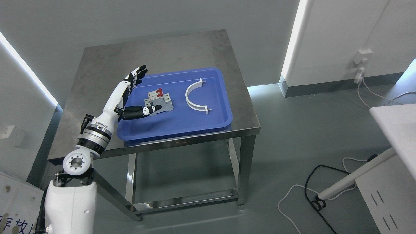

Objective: Place circuit breaker on shelf
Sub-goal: 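Reach the left hand toward the grey circuit breaker in the blue tray, then close the left hand around the circuit breaker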

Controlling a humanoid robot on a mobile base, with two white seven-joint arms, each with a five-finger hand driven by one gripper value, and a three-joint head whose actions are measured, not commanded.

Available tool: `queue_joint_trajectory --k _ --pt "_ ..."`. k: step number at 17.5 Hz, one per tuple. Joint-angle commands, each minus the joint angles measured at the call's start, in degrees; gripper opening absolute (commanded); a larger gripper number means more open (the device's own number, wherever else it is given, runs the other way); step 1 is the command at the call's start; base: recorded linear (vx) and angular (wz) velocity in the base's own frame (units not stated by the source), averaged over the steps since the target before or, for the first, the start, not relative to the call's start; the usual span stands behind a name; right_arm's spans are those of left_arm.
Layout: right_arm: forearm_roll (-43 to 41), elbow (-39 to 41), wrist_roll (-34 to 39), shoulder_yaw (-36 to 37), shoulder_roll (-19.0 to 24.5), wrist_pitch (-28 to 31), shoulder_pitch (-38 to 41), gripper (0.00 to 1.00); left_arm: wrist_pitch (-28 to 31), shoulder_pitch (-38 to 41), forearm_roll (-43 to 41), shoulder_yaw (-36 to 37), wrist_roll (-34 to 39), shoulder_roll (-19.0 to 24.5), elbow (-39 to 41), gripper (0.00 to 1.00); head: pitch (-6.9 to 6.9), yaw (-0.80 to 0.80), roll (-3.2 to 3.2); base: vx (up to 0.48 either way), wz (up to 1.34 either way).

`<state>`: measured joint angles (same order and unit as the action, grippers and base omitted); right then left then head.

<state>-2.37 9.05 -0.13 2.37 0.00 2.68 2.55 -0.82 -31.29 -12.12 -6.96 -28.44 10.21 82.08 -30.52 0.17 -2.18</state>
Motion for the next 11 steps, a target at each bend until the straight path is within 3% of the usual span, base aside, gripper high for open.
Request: queue_joint_trajectory --k 1,6,11 --pt "0.0 0.0 0.0 0.0 -1.0 0.0 0.0 1.0 4.1 -3.9 -4.0 2.9 -2.4 4.3 -7.6 0.96 0.0 0.0 0.0 0.0 0.0" --pt "0.0 0.0 0.0 0.0 -1.0 0.0 0.0 1.0 4.1 -7.4 -8.9 3.1 -3.9 3.8 -11.9 0.93 0.0 0.0 0.0 0.0 0.0" --pt "0.0 0.0 0.0 0.0 -1.0 0.0 0.0 1.0 4.1 -7.5 -10.4 3.6 -4.6 3.1 -13.3 0.81 0.0 0.0 0.0 0.0 0.0"
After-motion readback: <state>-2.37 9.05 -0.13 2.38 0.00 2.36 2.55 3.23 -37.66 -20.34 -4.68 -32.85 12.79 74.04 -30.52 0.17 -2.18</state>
